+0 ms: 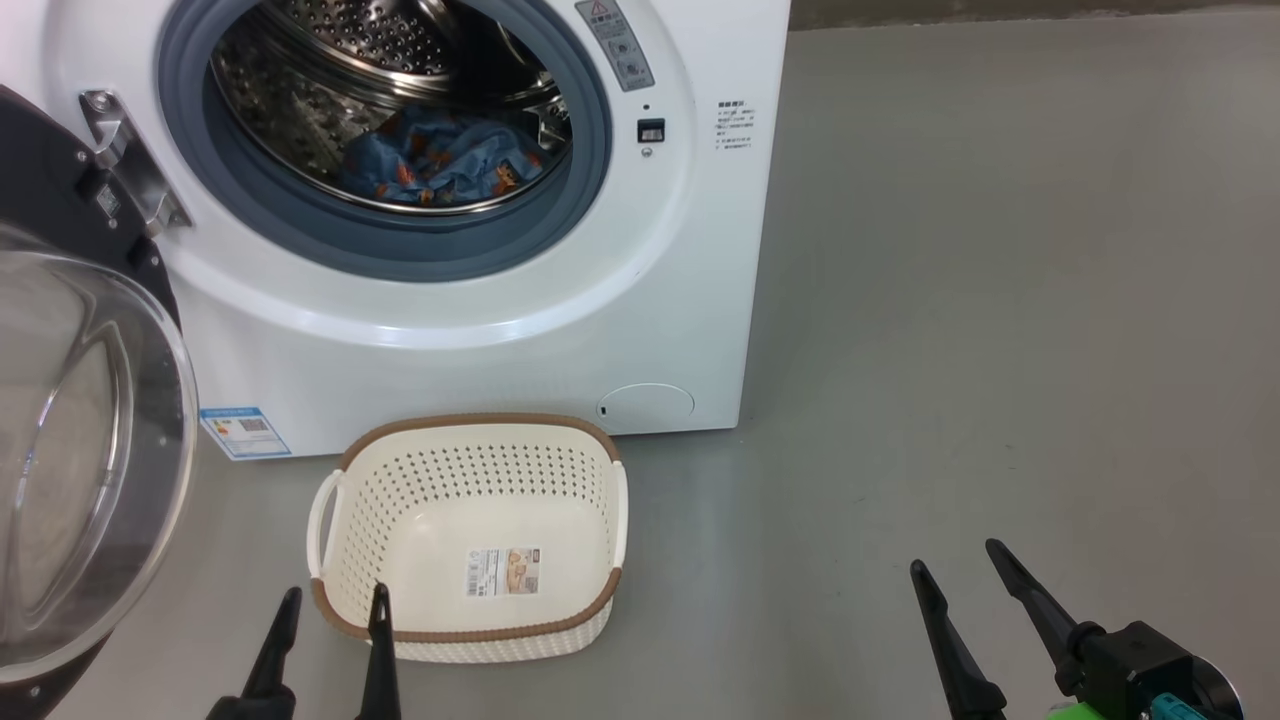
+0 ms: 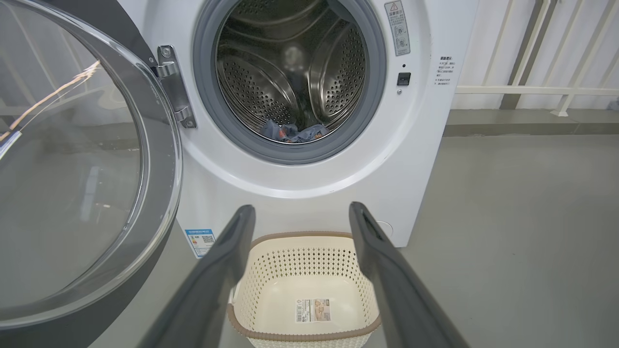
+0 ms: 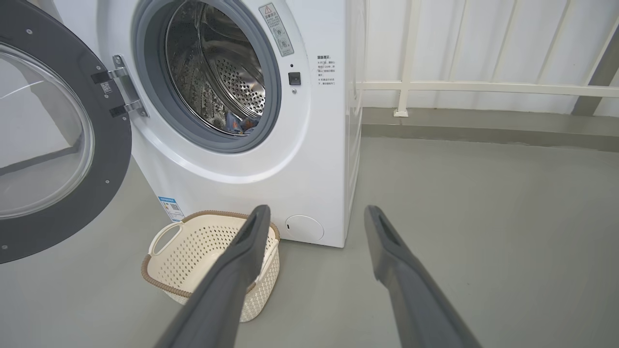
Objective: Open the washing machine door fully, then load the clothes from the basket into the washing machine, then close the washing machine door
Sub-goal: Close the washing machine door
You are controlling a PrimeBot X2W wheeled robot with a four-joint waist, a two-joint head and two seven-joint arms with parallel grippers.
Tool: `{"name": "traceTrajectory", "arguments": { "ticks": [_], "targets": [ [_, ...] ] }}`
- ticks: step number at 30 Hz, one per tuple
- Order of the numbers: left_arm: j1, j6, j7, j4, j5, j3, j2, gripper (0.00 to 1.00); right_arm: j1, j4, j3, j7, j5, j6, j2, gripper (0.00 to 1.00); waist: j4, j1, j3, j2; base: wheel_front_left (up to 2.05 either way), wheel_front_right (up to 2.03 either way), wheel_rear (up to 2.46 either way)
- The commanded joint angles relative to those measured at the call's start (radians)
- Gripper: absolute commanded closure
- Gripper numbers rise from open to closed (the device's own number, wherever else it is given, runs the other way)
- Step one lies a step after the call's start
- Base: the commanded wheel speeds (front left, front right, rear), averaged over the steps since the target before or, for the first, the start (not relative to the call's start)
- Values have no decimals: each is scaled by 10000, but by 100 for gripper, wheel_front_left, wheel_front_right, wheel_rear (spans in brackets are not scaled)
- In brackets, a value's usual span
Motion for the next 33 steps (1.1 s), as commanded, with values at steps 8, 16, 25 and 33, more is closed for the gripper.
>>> {"name": "traceTrajectory", "arguments": {
  "ticks": [8, 16, 25, 33],
  "targets": [
    [-573, 133, -137, -175, -18, 366, 195, 0, -412, -229, 199, -95, -6, 16, -57, 0, 85, 0, -12, 0, 0, 0, 0],
    [-700, 146, -214, -147, -41, 385, 163, 0, -380, -338, 171, -24, -139, 16, -57, 0, 335, 0, 58, 0, 0, 0, 0],
    [-745, 145, -404, -282, -25, 411, 113, 0, -394, -597, 254, 165, -232, 16, -159, 0, 1676, 0, 123, 0, 0, 0, 0],
    [-656, 103, -537, -361, -57, 385, -4, 0, -485, -745, 310, 325, -236, 16, -324, 0, 3223, 0, 173, 0, 0, 0, 0]
  ]
}}
